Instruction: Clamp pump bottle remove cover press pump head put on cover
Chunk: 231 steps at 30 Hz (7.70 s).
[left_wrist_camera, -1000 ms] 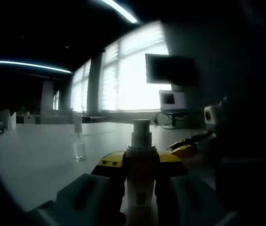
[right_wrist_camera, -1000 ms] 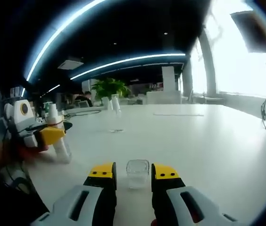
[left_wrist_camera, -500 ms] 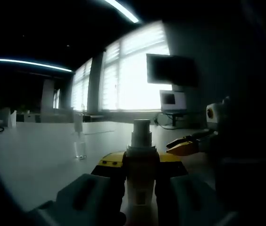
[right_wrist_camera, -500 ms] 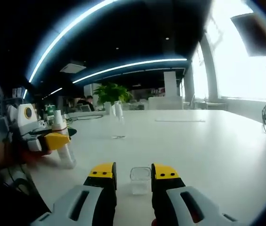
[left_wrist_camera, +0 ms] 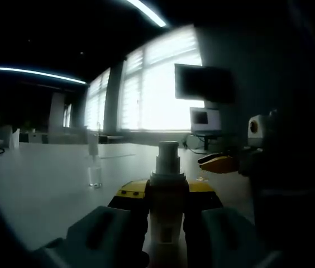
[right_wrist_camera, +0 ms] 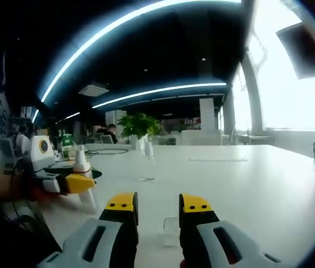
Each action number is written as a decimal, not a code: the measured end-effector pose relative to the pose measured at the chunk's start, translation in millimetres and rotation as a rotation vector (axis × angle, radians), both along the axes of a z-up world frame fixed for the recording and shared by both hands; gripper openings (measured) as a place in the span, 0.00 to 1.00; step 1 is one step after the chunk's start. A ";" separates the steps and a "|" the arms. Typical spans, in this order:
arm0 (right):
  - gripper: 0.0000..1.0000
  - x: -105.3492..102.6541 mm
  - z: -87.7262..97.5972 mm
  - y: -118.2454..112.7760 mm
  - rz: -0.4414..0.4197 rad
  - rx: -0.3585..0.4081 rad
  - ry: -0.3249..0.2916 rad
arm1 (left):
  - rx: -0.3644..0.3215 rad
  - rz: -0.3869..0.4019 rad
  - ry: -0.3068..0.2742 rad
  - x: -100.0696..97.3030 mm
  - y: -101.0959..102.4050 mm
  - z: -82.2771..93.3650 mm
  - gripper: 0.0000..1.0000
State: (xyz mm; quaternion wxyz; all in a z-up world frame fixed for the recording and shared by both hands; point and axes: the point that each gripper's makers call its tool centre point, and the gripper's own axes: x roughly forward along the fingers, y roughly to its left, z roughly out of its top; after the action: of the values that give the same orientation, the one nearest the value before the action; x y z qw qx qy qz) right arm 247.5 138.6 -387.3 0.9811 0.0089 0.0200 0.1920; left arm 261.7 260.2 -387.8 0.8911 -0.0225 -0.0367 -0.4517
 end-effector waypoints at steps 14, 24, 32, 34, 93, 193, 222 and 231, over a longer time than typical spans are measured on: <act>0.21 -9.4 27.5 27.1 0.068 0.049 -0.081 | 0.002 0.004 -0.002 0.9 0.8 0.0 0.14; 0.18 -12.1 28.8 43.8 0.107 0.029 -0.089 | 0.007 -0.003 -0.016 0.5 0.1 0.3 0.14; 0.17 -11.4 27.1 43.6 0.102 0.041 -0.082 | 0.006 -0.009 -0.004 -0.4 -0.6 -0.7 0.14; 0.17 -11.8 28.0 47.0 0.109 0.041 -0.083 | 0.004 -0.011 0.003 -0.8 -0.6 -1.0 0.14; 0.12 -14.2 87.7 106.1 0.375 -0.144 -0.015 | 0.009 -0.018 0.007 -3.9 -3.8 -1.8 0.14; 0.09 -21.8 64.7 148.9 1.040 -1.230 0.283 | 0.024 -0.048 -0.004 -9.6 -10.0 -3.3 0.14; 0.04 -21.9 47.8 148.1 1.146 -1.386 0.366 | 0.023 -0.053 0.002 -11.2 -10.0 -3.6 0.14; 0.01 -16.0 42.8 149.1 1.156 -1.400 0.383 | 0.021 -0.052 0.008 -10.3 -9.6 -4.1 0.14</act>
State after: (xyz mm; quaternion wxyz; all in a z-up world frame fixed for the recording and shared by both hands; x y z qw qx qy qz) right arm 231.5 287.8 -344.5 0.4945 -0.5653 0.2945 0.5909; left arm 251.4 250.7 -391.9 0.8794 -0.0159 -0.0279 -0.4750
